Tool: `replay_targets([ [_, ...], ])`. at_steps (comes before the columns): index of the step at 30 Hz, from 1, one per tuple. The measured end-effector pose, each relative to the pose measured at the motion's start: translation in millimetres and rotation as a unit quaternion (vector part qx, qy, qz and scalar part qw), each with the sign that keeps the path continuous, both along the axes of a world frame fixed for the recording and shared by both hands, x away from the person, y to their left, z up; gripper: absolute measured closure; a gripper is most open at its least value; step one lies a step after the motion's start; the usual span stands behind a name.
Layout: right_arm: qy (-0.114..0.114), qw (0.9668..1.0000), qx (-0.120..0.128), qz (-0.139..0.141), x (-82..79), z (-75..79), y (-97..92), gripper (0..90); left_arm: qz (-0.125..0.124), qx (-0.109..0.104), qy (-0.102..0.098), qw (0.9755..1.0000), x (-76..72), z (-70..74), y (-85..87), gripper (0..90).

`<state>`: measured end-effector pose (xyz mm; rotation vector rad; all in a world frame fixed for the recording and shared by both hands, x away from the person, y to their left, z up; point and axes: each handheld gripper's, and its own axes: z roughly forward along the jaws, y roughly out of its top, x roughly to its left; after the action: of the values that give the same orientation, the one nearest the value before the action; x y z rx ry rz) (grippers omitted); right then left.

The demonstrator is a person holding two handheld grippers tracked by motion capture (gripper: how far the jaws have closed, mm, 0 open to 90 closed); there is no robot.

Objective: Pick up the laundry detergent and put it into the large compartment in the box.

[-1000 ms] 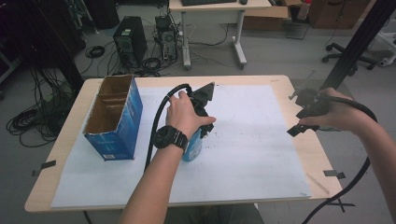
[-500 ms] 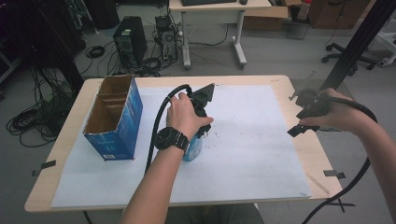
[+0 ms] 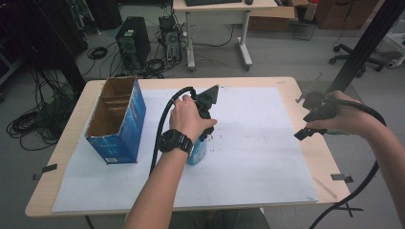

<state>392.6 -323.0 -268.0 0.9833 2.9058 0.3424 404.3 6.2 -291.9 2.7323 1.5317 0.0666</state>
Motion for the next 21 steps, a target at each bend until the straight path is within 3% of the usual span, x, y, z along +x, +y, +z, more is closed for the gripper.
replay_targets([
  [14, -0.002, 1.0000, 0.000, -0.001, 0.7, 2.1, -1.0, 17.7, 0.003, 0.002, 0.015, 0.9999, 2.2, 2.0, 0.0, 37.2],
  [21, -0.001, 1.0000, 0.000, 0.000, 0.3, 2.4, -0.1, 17.7, 0.006, -0.004, 0.020, 0.9998, 1.0, 11.9, 1.8, 37.2],
])
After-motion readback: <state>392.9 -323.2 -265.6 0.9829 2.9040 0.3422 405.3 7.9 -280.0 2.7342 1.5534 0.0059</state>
